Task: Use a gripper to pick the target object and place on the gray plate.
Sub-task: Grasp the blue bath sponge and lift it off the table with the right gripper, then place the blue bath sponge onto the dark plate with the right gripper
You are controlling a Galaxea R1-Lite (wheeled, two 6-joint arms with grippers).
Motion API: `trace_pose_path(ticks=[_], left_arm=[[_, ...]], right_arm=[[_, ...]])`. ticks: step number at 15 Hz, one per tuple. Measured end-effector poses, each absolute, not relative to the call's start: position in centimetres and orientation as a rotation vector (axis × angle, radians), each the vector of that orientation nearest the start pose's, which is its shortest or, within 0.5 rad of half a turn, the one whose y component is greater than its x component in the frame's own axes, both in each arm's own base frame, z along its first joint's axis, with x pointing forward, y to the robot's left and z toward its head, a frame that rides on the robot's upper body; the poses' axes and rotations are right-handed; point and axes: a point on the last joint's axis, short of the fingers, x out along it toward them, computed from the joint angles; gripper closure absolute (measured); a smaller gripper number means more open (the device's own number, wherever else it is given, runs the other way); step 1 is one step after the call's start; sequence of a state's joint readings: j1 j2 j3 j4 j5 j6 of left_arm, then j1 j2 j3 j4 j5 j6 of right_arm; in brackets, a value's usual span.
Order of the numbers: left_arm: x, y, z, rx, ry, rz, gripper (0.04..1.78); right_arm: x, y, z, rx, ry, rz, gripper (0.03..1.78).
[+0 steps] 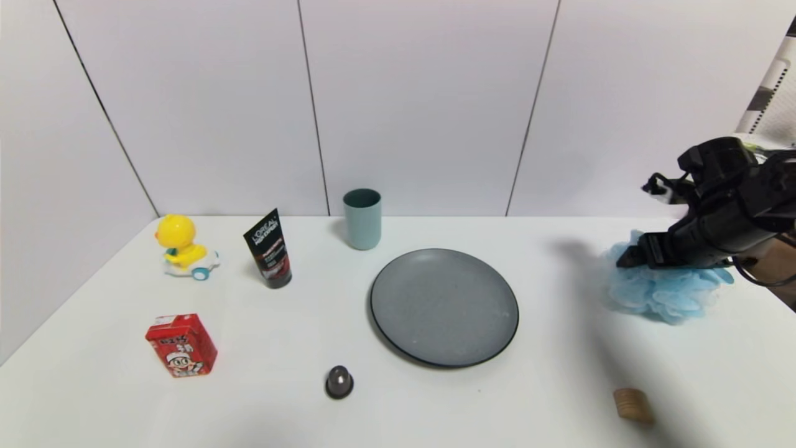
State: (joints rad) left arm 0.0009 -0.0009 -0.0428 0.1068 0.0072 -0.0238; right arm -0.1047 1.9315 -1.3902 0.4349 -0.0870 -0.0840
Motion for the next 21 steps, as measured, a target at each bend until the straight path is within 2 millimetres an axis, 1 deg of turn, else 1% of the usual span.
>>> trace_pose_path(ticks=[3, 6, 7, 8, 10, 12, 14, 17, 18, 19, 21], left_arm=[[-2.6, 0.0, 7.6, -0.024, 0.063, 0.009, 0.13], [-2.6, 0.0, 7.6, -0.024, 0.063, 0.009, 0.13], [-2.6, 0.0, 7.6, -0.024, 0.063, 0.009, 0.13], [-2.6, 0.0, 7.6, -0.024, 0.063, 0.009, 0.13], [-2.6, 0.0, 7.6, -0.024, 0.063, 0.009, 0.13], [-2.6, 0.0, 7.6, -0.024, 0.063, 0.008, 0.13], [-2.6, 0.0, 7.6, -0.024, 0.063, 0.008, 0.13], [-2.6, 0.0, 7.6, -0.024, 0.063, 0.009, 0.13], [-2.6, 0.0, 7.6, -0.024, 0.063, 0.009, 0.13], [-2.6, 0.0, 7.6, -0.024, 0.063, 0.009, 0.13], [-2.6, 0.0, 7.6, -0.024, 0.063, 0.009, 0.13]], right_arm=[[35.4, -3.9, 15.7, -0.079, 1.030, -0.125, 0.11], [35.8, -4.0, 14.7, -0.085, 1.059, -0.133, 0.12], [35.8, -4.0, 14.5, -0.091, 1.065, -0.144, 0.31], [35.9, -4.0, 14.3, -0.095, 1.072, -0.154, 0.47], [35.9, -4.1, 14.0, -0.104, 1.080, -0.167, 0.71], [35.8, -4.1, 13.9, -0.103, 1.085, -0.169, 0.87], [35.7, -4.0, 14.1, -0.099, 1.086, -0.173, 0.98], [34.9, -3.7, 15.5, -0.101, 1.070, -0.163, 1.00], [34.2, -3.4, 16.5, -0.103, 1.066, -0.155, 1.01], [33.3, -3.0, 17.5, -0.106, 1.061, -0.144, 1.05], [31.3, -1.8, 20.3, -0.113, 1.021, -0.109, 1.10]])
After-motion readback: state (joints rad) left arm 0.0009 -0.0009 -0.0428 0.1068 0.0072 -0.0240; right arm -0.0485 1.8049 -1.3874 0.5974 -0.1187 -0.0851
